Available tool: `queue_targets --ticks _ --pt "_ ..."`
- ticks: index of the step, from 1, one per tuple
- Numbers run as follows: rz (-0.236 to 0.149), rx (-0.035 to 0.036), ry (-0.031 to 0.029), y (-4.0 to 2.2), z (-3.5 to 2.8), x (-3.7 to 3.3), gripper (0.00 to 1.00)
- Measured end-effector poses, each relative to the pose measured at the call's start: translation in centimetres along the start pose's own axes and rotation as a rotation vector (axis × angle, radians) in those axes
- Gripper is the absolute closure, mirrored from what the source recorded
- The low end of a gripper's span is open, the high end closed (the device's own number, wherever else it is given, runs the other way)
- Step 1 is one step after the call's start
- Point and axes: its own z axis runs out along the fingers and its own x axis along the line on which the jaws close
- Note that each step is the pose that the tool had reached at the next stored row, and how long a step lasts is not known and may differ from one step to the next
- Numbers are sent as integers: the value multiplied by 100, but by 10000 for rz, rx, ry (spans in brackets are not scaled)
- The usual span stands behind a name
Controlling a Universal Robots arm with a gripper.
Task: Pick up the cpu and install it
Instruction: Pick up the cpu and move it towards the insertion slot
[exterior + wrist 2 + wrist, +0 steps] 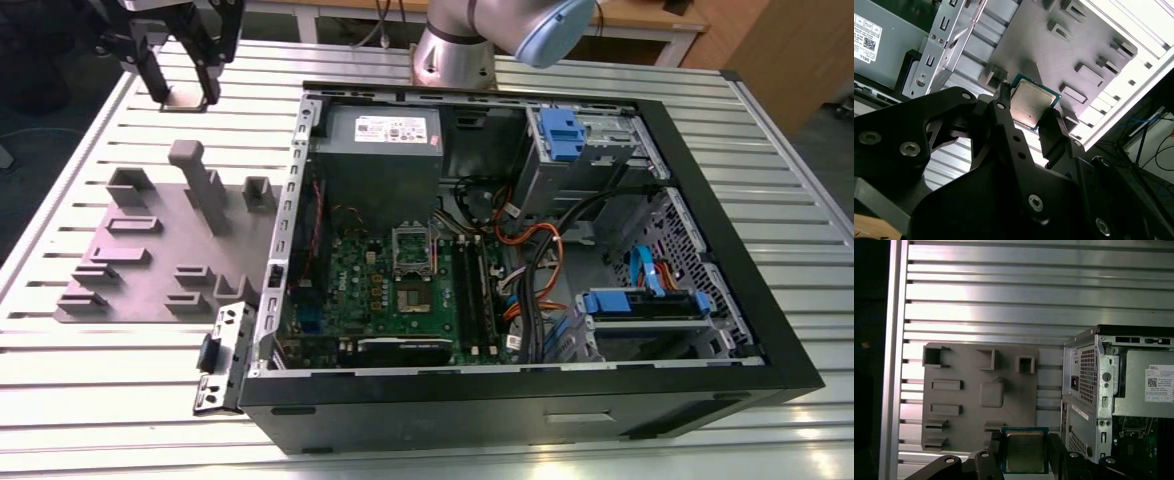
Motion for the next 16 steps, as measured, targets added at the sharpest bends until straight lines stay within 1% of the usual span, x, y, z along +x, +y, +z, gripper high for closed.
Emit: queue_targets --ticks 9,16 --pt "-1 0 0 -1 -1 -41 53" --pt "-1 0 1 -3 -2 -117 53"
